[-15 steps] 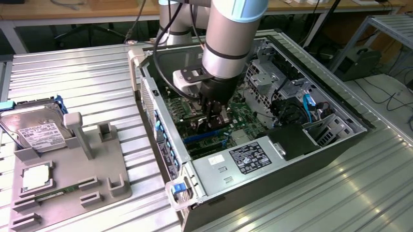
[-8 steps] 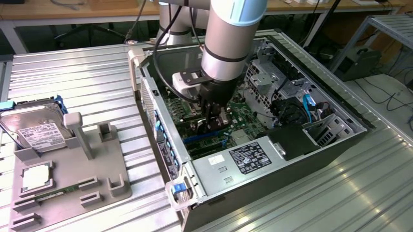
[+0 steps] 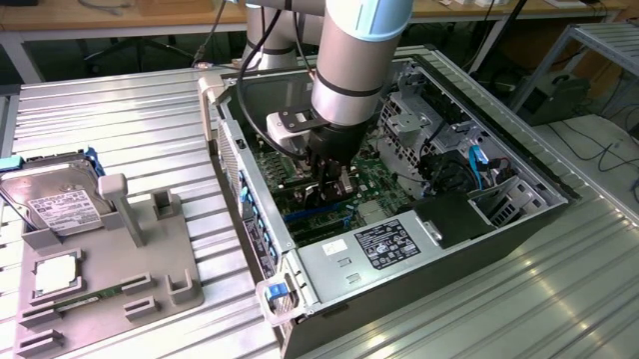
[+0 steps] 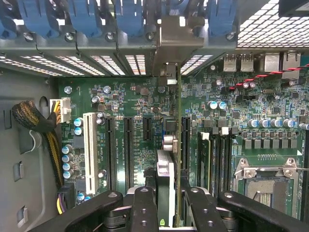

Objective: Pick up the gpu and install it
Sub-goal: 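Insert the gpu into the slot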

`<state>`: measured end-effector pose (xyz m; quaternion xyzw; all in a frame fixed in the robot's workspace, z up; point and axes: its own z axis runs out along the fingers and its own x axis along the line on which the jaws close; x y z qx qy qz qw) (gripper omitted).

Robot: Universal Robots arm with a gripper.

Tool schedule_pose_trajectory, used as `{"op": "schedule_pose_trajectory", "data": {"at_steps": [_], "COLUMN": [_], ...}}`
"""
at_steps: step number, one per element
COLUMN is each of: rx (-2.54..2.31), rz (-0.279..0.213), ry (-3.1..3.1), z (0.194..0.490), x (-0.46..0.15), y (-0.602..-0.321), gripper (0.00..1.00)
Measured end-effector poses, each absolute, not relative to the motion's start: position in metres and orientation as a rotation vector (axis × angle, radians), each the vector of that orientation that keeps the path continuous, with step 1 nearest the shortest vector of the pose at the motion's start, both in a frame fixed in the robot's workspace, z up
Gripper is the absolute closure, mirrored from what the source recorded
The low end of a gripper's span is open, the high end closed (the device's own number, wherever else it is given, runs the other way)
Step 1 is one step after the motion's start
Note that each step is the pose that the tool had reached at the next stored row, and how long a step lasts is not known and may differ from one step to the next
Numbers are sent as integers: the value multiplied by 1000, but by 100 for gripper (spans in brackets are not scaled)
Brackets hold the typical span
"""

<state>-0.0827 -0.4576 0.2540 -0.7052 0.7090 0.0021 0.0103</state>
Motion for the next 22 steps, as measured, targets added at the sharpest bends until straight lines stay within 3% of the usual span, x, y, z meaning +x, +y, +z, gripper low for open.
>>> {"op": "schedule_pose_trajectory", "data": {"at_steps": [22], "rx": [-2212], "rz": [7], "ry": [2202], "z": [251], "x": [-83], "y": [-457], "gripper": [72]}}
